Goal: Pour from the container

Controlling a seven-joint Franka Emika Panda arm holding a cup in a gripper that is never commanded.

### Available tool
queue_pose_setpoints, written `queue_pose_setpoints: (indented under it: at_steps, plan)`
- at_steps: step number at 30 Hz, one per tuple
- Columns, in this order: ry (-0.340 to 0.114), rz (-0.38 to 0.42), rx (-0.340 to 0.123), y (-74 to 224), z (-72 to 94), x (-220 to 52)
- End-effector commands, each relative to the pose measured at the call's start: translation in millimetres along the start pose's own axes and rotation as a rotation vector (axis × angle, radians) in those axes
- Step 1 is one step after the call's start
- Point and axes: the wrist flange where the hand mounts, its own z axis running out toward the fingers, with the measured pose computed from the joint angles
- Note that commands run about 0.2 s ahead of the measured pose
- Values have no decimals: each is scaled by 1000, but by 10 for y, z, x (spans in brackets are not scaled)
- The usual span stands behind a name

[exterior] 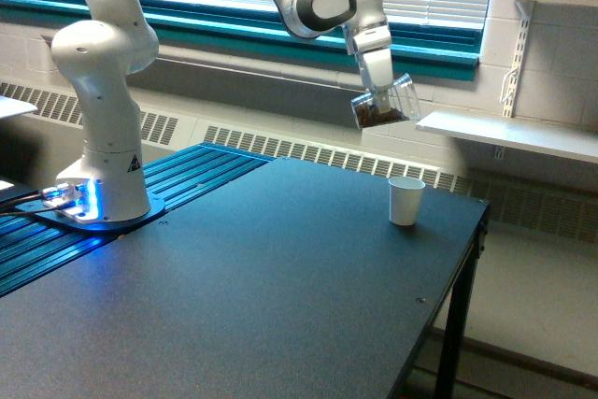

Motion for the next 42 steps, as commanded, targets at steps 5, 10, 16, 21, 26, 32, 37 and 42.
queue_pose_setpoints:
  at_steps: [5, 10, 16, 21, 26, 32, 37, 42]
  plan:
    - [-32, 2, -2, -75, 118, -187]
    - [-52, -5, -10, -91, 201, -264]
    - [-71, -7, -14, -108, 287, -315]
    - [-82, -5, -16, -119, 346, -337]
    - [-96, -4, -20, -118, 414, -361]
    - [-110, 0, -23, -119, 490, -384]
    - [-124, 1, -27, -122, 557, -411]
    - [-138, -4, -32, -141, 617, -443]
